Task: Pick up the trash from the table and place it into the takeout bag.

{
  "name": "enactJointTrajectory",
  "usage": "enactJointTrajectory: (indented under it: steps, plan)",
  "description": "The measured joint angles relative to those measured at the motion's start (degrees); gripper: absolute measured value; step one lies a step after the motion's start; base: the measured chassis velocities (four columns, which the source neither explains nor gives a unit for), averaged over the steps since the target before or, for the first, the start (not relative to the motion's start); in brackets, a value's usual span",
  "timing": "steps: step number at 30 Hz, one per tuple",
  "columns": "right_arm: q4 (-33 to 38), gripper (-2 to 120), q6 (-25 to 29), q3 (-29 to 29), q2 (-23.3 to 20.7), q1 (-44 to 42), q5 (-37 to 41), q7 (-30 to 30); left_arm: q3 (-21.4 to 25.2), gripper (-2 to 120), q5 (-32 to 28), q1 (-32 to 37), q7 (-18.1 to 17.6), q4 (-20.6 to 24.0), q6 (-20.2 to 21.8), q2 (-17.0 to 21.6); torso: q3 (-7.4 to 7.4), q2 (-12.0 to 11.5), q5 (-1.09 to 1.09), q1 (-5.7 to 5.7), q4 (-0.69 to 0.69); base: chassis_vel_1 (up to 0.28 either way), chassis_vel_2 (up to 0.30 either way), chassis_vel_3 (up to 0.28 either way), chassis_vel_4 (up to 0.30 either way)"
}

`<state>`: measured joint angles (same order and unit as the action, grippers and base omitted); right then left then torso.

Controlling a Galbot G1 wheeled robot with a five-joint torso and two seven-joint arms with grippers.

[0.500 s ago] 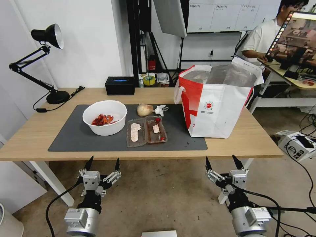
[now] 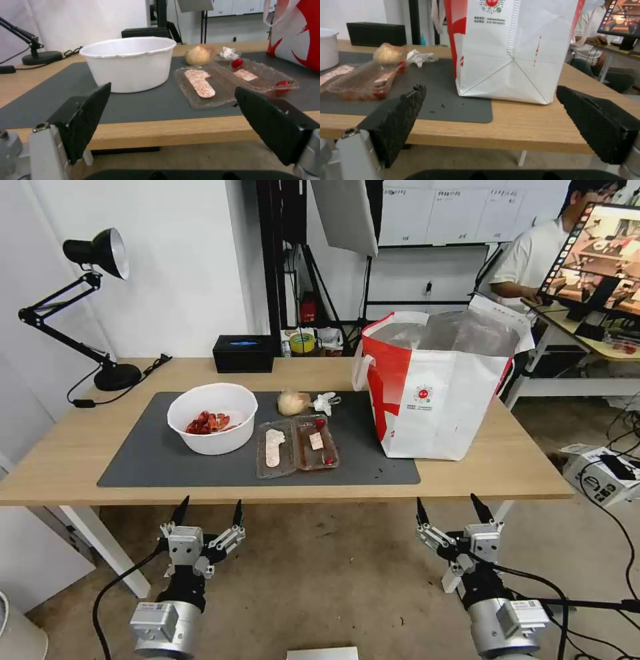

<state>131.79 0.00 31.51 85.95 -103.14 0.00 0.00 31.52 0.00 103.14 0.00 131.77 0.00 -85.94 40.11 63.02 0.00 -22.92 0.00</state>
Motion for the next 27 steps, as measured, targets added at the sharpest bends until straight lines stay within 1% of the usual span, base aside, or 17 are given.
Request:
enactJointTrajectory:
  steps: [4, 7, 8, 11, 12, 14, 15, 17, 18, 21, 22, 24, 25, 27]
  plan:
    - [0.07, 100, -0.09, 0.17, -0.41, 0.11, 0.45, 0.00, 0.03, 100, -0.64, -0.33, -0.13, 0.01, 0.23, 0.30, 0.00, 0.00, 0.00, 0.00, 0.00, 0.000, 0.000, 0.000, 0.000]
    - [1.04, 100, -2.29, 2.08, -3.98, 1.37, 4.60, 0.37, 0.74, 100, -4.76, -2.66, -1.89, 1.13, 1.85, 2.48, 0.00, 0.00, 0.00, 0.00, 0.00, 0.000, 0.000, 0.000, 0.000]
    - [1.04, 100, -2.29, 2.08, -3.98, 1.37, 4.60, 0.37, 0.74, 100, -4.76, -2.66, -1.89, 1.13, 1.85, 2.48, 0.00, 0.00, 0.00, 0.00, 0.00, 0.000, 0.000, 0.000, 0.000]
    - [2.47, 100, -5.55, 4.82, -9.16, 3.22, 10.66, 1.04, 1.76, 100, -11.06, -6.14, -4.58, 2.74, 4.33, 5.76, 0.01, 0.00, 0.01, 0.00, 0.00, 0.000, 0.000, 0.000, 0.000]
    - [2.47, 100, -5.55, 4.82, -9.16, 3.22, 10.66, 1.04, 1.76, 100, -11.06, -6.14, -4.58, 2.74, 4.33, 5.76, 0.01, 0.00, 0.01, 0.00, 0.00, 0.000, 0.000, 0.000, 0.000]
    - [3.36, 100, -7.71, 6.63, -12.54, 4.44, 14.65, 1.44, 2.36, 100, -14.91, -8.26, -6.19, 3.73, 5.85, 7.76, 0.00, 0.00, 0.01, 0.00, 0.00, 0.000, 0.000, 0.000, 0.000]
    - [3.36, 100, -7.71, 6.63, -12.54, 4.44, 14.65, 1.44, 2.36, 100, -14.91, -8.26, -6.19, 3.73, 5.85, 7.76, 0.00, 0.00, 0.01, 0.00, 0.00, 0.000, 0.000, 0.000, 0.000]
    - [4.61, 100, -10.61, 9.08, -17.19, 6.08, 20.03, 2.04, 3.25, 100, -20.39, -11.29, -8.47, 5.15, 8.04, 10.62, 0.00, 0.00, 0.01, 0.00, 0.00, 0.000, 0.000, 0.000, 0.000]
    - [4.61, 100, -10.61, 9.08, -17.19, 6.08, 20.03, 2.04, 3.25, 100, -20.39, -11.29, -8.47, 5.15, 8.04, 10.62, 0.00, 0.00, 0.01, 0.00, 0.00, 0.000, 0.000, 0.000, 0.000]
    - [5.98, 100, -13.79, 11.76, -22.21, 7.91, 25.96, 2.68, 4.25, 100, -26.50, -14.71, -11.04, 6.72, 10.50, 13.82, 0.01, -0.01, 0.01, 0.00, 0.00, 0.000, 0.000, 0.000, 0.000]
    - [5.98, 100, -13.79, 11.76, -22.21, 7.91, 25.96, 2.68, 4.25, 100, -26.50, -14.71, -11.04, 6.72, 10.50, 13.82, 0.01, -0.01, 0.01, 0.00, 0.00, 0.000, 0.000, 0.000, 0.000]
    - [7.02, 100, -16.16, 13.76, -25.96, 9.23, 30.37, 3.15, 4.96, 100, -30.79, -17.08, -12.89, 7.84, 12.15, 16.07, 0.01, 0.00, 0.00, 0.00, 0.00, 0.000, 0.000, 0.000, 0.000]
    - [7.02, 100, -16.16, 13.76, -25.96, 9.23, 30.37, 3.15, 4.96, 100, -30.79, -17.08, -12.89, 7.84, 12.15, 16.07, 0.01, 0.00, 0.00, 0.00, 0.00, 0.000, 0.000, 0.000, 0.000]
    - [7.91, 100, -18.22, 15.56, -29.31, 10.40, 34.27, 3.56, 5.60, 100, -34.77, -19.30, -14.55, 8.86, 13.74, 18.15, 0.01, -0.01, 0.00, 0.00, 0.00, 0.000, 0.000, 0.000, 0.000]
